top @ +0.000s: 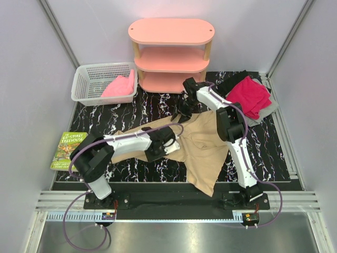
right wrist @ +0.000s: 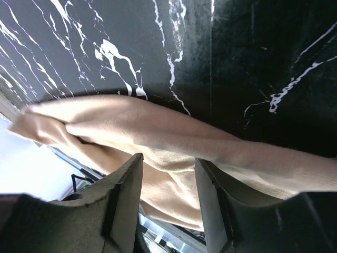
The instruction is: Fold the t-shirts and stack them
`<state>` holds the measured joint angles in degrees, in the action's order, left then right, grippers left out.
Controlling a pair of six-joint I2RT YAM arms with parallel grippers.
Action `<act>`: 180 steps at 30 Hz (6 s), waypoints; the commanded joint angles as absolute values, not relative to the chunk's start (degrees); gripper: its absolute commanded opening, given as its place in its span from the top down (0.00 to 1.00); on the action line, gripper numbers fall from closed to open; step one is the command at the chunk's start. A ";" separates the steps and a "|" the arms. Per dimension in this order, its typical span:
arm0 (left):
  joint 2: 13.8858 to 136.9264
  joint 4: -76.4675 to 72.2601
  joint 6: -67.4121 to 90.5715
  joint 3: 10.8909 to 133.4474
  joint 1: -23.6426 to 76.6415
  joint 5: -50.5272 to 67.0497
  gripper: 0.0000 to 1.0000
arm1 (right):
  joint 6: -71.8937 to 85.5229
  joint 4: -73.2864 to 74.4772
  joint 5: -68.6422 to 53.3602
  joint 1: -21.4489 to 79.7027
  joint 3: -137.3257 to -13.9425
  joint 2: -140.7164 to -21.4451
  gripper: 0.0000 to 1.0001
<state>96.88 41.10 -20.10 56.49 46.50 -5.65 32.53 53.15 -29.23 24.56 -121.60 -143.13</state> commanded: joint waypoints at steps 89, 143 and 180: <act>90.88 43.77 -28.30 57.57 11.51 0.18 0.56 | 29.36 48.96 -24.26 21.36 -115.14 -143.17 0.48; 107.14 39.99 -39.20 92.98 5.71 -20.30 1.00 | 29.44 47.81 -24.35 21.36 -113.12 -142.21 0.49; 72.78 57.38 -38.58 55.99 8.96 -9.06 0.81 | 29.35 47.99 -22.59 21.18 -112.94 -141.86 0.49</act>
<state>75.96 52.42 -39.88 57.98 8.84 -12.84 32.75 45.56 -32.21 22.31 -113.86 -139.87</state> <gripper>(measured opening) 0.090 0.502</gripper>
